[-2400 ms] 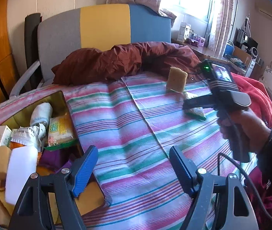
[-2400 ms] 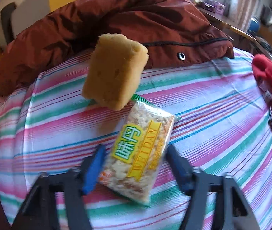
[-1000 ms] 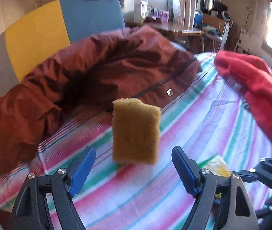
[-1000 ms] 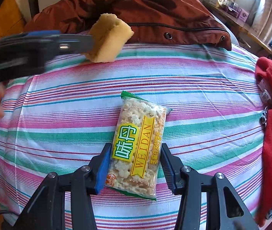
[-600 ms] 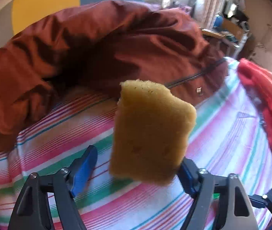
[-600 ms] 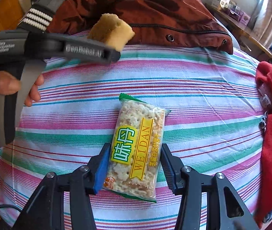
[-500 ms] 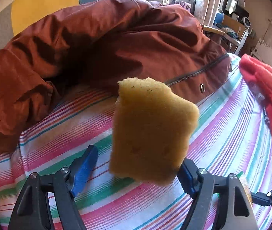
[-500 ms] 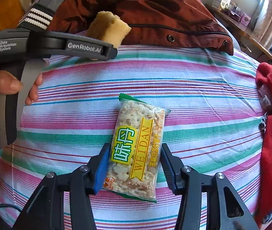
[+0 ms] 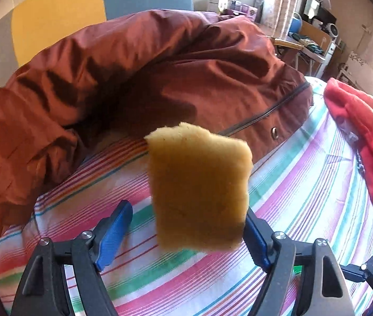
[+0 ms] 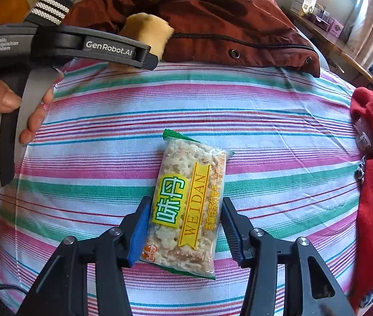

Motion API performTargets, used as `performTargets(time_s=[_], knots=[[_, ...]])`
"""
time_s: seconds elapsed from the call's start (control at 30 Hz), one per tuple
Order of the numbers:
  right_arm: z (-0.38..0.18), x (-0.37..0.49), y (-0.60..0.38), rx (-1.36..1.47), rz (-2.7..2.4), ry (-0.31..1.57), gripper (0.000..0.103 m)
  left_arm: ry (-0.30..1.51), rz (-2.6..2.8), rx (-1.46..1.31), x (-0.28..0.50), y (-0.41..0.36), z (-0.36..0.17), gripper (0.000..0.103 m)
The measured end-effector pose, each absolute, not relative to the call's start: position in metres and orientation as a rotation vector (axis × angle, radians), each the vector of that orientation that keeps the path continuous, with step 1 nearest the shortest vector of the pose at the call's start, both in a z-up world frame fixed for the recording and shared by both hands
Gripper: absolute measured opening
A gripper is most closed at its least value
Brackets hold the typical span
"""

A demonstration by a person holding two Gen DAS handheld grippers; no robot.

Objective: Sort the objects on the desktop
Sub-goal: 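Grasp the last yellow sponge with the left tool, then grasp the last WEIDAN cracker packet with the right tool while the left tool holds the sponge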

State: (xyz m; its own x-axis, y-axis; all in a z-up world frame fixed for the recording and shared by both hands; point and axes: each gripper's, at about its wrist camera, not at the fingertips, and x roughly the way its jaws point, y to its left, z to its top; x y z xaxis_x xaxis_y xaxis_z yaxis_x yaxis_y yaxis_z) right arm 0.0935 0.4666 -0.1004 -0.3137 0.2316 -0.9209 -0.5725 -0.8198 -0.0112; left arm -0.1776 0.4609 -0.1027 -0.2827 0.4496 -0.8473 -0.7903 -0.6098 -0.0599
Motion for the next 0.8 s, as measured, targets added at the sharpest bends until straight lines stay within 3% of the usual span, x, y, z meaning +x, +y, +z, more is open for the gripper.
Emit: performTargets(time_s=[0.27, 0.33, 0.4, 0.53, 0.8], knots=[[-0.100, 0.091, 0.469, -1.435, 2.153, 0.438, 0.058, 0.482, 1.993, -1.090, -0.176, 0.460, -0.095, 0.079], [-0.098, 0.091, 0.467, -1.436, 2.156, 0.427, 0.057, 0.452, 1.963, -1.112, -0.177, 0.456, -0.096, 0.061], [-0.097, 0.091, 0.466, -1.437, 2.161, 0.409, 0.057, 0.445, 1.963, -1.113, -0.171, 0.452, -0.095, 0.057], [-0.097, 0.090, 0.464, -1.432, 2.185, 0.398, 0.049, 0.467, 1.984, -1.089, -0.155, 0.436, -0.095, 0.055], [-0.098, 0.092, 0.468, -1.416, 2.240, 0.444, 0.047, 0.383, 2.003, -1.146, -0.122, 0.397, -0.078, 0.054]])
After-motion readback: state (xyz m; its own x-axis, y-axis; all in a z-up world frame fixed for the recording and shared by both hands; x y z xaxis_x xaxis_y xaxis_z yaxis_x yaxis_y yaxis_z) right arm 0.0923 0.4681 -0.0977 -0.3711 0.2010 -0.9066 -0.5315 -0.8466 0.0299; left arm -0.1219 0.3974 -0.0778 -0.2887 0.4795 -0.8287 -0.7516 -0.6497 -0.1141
